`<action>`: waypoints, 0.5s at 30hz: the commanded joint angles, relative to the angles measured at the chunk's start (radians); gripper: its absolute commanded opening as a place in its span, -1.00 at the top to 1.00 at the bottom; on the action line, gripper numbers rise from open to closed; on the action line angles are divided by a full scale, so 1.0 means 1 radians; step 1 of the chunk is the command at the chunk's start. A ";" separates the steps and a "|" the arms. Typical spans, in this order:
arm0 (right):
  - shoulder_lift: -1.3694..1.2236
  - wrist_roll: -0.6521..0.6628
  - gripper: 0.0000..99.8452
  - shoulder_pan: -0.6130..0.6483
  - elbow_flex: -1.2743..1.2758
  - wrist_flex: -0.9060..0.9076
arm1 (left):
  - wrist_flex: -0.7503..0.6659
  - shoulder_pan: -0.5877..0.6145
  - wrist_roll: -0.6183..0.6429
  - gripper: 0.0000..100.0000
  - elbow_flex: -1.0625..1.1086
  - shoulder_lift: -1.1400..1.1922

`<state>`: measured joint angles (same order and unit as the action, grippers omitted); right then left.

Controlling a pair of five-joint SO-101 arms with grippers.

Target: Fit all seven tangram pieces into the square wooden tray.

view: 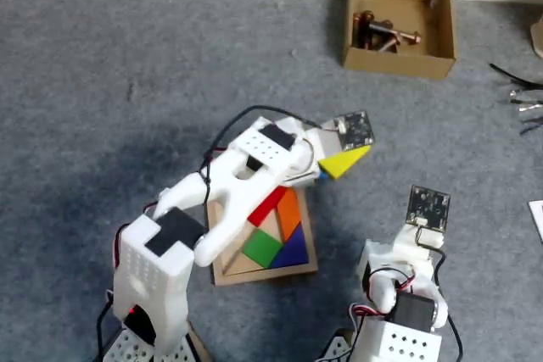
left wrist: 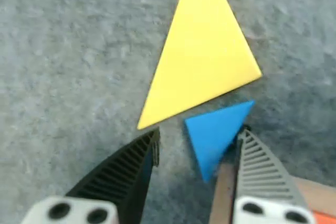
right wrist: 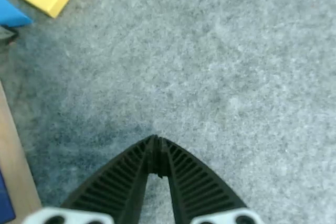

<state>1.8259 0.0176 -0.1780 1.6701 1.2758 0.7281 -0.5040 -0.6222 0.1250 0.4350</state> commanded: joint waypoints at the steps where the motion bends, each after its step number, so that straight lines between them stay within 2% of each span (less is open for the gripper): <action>1: 0.012 -0.009 0.99 -0.007 0.111 -0.027 | -0.009 -0.012 -0.005 0.56 -0.074 0.077; 4: 0.012 -0.009 0.99 -0.007 0.111 -0.027 | 0.009 -0.013 -0.002 0.56 -0.139 0.134; 7: 0.012 -0.009 0.99 -0.007 0.111 -0.027 | 0.098 -0.013 -0.002 0.57 -0.206 0.151; 11: 0.012 -0.009 0.99 -0.007 0.111 -0.027 | 0.181 -0.012 -0.002 0.73 -0.268 0.151; 15: 0.012 -0.009 0.99 -0.005 0.111 -0.027 | 0.199 -0.012 -0.002 0.86 -0.271 0.154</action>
<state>1.8259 0.0176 -0.1780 1.6701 1.2758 0.9198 -0.5132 -0.6237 -0.1112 0.5823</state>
